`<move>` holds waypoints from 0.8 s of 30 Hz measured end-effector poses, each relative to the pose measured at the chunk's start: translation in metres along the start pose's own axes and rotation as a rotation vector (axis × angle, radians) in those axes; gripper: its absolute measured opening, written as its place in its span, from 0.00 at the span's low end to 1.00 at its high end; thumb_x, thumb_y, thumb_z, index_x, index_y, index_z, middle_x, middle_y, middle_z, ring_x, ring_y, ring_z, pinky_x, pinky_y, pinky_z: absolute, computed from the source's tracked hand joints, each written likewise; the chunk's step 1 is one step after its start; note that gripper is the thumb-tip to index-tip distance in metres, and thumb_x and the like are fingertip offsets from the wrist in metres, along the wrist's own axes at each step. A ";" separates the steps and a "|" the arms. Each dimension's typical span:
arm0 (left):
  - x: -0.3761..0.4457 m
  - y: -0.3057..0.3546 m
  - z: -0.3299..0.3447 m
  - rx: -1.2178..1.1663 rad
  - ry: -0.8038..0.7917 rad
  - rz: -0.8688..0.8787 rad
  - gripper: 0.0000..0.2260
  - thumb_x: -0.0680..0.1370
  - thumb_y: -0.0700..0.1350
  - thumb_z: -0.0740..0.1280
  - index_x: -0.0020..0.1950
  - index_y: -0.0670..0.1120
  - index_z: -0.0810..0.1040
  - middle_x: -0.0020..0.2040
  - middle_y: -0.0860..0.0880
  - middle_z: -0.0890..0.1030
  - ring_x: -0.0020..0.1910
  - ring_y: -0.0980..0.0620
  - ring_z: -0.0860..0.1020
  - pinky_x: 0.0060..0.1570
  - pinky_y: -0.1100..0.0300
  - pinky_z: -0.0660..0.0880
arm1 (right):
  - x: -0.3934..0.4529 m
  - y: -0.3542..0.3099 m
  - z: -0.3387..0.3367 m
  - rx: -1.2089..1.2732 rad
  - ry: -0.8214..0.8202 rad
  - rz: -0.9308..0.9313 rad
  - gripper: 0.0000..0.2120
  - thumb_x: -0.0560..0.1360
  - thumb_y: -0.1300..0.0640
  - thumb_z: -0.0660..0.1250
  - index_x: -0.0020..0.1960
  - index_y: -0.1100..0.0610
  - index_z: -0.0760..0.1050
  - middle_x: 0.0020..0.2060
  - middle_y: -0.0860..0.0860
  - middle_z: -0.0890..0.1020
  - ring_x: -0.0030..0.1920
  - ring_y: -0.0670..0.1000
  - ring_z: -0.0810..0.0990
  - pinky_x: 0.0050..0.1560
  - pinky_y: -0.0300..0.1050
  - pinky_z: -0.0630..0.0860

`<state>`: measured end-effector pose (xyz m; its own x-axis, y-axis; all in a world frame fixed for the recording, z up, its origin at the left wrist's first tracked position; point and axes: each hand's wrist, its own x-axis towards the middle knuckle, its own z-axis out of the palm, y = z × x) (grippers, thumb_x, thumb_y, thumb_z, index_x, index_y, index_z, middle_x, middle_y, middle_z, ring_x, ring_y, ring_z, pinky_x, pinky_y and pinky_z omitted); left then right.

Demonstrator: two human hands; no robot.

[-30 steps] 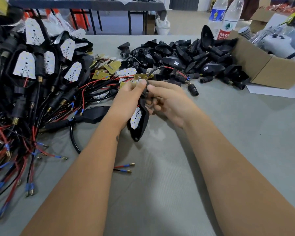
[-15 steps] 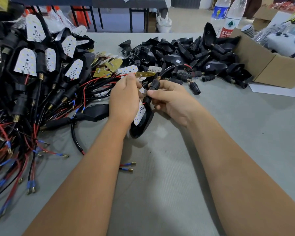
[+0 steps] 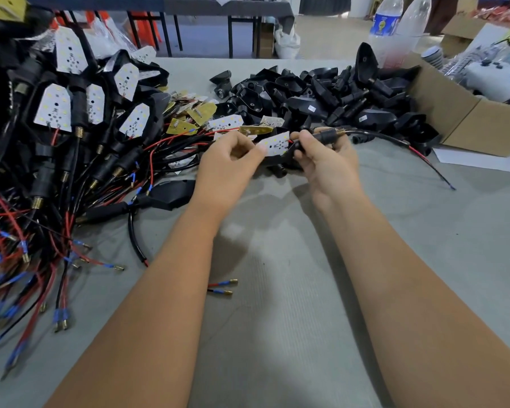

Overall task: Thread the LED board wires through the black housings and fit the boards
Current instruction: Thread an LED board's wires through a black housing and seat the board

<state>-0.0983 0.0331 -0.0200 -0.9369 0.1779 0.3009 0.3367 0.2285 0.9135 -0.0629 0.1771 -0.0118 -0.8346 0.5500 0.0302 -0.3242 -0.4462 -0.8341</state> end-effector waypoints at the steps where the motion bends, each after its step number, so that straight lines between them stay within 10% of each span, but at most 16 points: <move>1: -0.001 0.000 0.001 0.046 -0.001 0.013 0.06 0.76 0.51 0.68 0.42 0.50 0.78 0.37 0.56 0.79 0.38 0.57 0.76 0.44 0.60 0.75 | 0.001 0.001 -0.001 0.027 0.012 -0.006 0.10 0.75 0.70 0.68 0.48 0.59 0.69 0.44 0.59 0.80 0.41 0.51 0.82 0.37 0.35 0.77; 14: 0.002 0.011 0.007 -0.637 0.051 -0.327 0.06 0.82 0.38 0.61 0.49 0.40 0.77 0.45 0.43 0.85 0.42 0.46 0.85 0.41 0.59 0.82 | -0.003 0.007 0.006 0.020 -0.134 -0.028 0.09 0.76 0.71 0.66 0.47 0.59 0.70 0.46 0.60 0.82 0.45 0.51 0.82 0.43 0.37 0.78; 20: 0.007 0.006 0.007 -0.635 0.172 -0.310 0.03 0.78 0.35 0.62 0.45 0.41 0.72 0.48 0.37 0.78 0.53 0.37 0.82 0.46 0.55 0.82 | -0.002 -0.001 0.005 0.034 -0.166 0.184 0.21 0.83 0.46 0.52 0.45 0.59 0.75 0.43 0.57 0.84 0.43 0.53 0.83 0.43 0.44 0.80; 24: 0.006 0.005 0.002 -0.685 0.284 -0.253 0.10 0.75 0.33 0.64 0.44 0.45 0.66 0.46 0.38 0.76 0.46 0.39 0.81 0.44 0.48 0.83 | -0.003 -0.001 0.005 -0.063 -0.142 0.219 0.23 0.84 0.47 0.49 0.46 0.57 0.78 0.39 0.53 0.79 0.38 0.50 0.77 0.40 0.41 0.79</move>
<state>-0.1021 0.0376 -0.0143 -0.9967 -0.0735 0.0354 0.0636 -0.4284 0.9014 -0.0624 0.1728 -0.0083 -0.9375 0.3384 -0.0815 -0.1044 -0.4967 -0.8616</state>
